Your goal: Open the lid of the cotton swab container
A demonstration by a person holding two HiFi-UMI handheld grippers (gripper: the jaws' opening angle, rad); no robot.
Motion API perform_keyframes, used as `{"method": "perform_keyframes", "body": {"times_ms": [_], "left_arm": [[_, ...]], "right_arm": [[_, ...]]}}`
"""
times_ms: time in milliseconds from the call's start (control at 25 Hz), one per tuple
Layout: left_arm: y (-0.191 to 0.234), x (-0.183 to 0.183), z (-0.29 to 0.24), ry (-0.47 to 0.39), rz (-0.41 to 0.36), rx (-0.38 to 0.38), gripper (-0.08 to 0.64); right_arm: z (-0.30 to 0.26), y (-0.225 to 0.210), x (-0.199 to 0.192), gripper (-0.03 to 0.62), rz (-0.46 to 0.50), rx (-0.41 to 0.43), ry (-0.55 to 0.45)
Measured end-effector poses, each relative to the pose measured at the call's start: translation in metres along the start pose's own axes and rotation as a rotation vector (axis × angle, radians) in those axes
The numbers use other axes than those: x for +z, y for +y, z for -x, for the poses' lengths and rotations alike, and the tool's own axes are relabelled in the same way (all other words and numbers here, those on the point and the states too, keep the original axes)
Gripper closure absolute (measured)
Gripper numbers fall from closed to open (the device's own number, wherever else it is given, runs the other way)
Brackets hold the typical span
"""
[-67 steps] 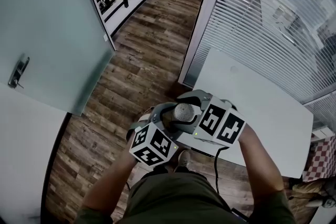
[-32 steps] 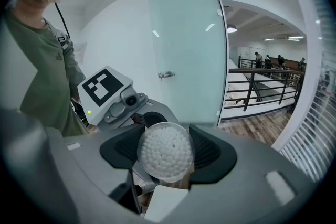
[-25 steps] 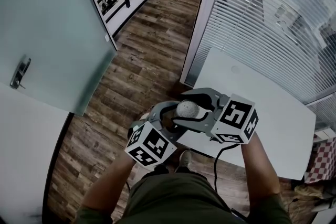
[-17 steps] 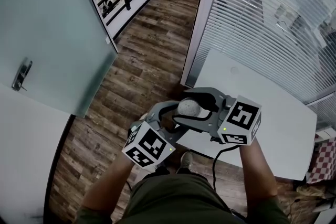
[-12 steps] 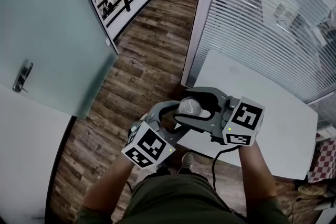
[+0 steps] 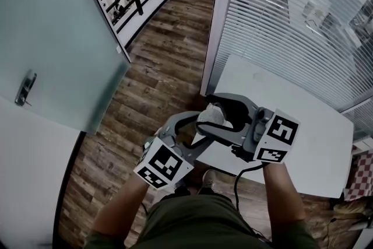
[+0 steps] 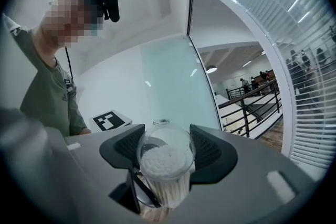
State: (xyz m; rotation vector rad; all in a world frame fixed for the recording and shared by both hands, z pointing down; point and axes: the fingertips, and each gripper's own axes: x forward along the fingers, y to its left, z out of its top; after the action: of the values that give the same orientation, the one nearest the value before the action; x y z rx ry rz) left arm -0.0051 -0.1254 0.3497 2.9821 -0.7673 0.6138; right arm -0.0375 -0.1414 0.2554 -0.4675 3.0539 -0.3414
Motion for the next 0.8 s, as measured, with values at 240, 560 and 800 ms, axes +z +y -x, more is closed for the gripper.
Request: {"method": "perform_keyframes", "body": {"times_ms": [240,560,800], "left_arm": [[-0.005,0.006,0.001,-0.026,0.000,0.011,0.311],[-0.008,0.012,-0.002,-0.065,0.014,0.021,0.314],[-0.011,0.015,-0.005,-0.077,0.020,0.021,0.316]], "right_arm": [[0.009,0.000,0.005,0.314,-0.010,-0.025,-0.038],[0.023,-0.003,0.013,0.314,-0.019,-0.064,-0.101],[0.031,-0.005,0.016,0.314,-0.003,-0.092,-0.114]]}}
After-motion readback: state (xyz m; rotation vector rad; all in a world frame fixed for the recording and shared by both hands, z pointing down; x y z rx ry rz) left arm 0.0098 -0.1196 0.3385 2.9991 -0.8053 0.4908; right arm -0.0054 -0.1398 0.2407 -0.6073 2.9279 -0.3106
